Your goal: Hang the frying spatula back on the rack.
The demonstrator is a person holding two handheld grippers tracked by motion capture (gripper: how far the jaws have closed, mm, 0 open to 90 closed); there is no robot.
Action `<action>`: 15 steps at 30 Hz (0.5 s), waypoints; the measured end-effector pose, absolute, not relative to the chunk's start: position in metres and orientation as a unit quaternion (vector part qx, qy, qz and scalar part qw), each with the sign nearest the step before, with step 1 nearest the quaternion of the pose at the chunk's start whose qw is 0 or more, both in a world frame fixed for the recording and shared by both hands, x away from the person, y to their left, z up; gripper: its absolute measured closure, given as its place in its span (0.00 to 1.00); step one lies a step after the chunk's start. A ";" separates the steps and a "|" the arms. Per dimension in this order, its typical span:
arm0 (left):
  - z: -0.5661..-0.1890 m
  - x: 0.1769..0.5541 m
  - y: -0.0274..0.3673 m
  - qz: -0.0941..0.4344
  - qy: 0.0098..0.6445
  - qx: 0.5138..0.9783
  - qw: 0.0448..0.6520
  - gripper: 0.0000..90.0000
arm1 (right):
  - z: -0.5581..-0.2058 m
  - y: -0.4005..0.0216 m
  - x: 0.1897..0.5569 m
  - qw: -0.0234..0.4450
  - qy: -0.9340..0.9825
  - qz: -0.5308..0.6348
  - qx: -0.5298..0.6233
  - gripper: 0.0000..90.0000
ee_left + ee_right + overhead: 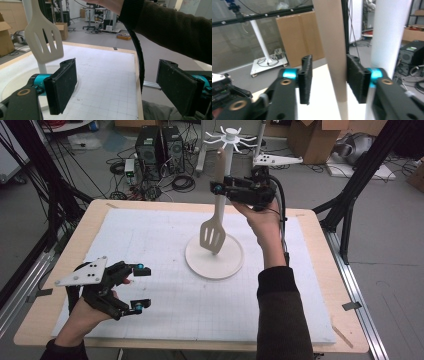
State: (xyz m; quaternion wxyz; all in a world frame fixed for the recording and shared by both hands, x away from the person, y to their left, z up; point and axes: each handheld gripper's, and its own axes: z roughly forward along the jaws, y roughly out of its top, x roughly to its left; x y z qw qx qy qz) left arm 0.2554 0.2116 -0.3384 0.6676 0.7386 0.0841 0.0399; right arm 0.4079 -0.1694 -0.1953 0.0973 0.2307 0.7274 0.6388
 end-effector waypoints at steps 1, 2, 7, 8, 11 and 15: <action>-0.339 0.256 0.212 0.039 0.086 0.738 0.668 0.19 | -0.196 -0.170 0.407 0.101 0.727 0.639 0.231 0.56; -0.339 0.256 0.213 0.041 0.086 0.740 0.666 0.19 | -0.198 -0.173 0.404 0.104 0.724 0.641 0.233 0.55; -0.341 0.257 0.215 0.042 0.090 0.740 0.665 0.19 | -0.209 -0.188 0.393 0.113 0.718 0.646 0.234 0.46; -0.341 0.258 0.215 0.042 0.092 0.741 0.664 0.19 | -0.212 -0.191 0.390 0.113 0.716 0.649 0.234 0.45; -0.343 0.259 0.215 0.043 0.097 0.741 0.664 0.19 | -0.220 -0.201 0.380 0.120 0.712 0.653 0.229 0.40; -0.347 0.262 0.215 0.041 0.098 0.749 0.654 0.19 | -0.232 -0.214 0.365 0.120 0.713 0.658 0.210 0.36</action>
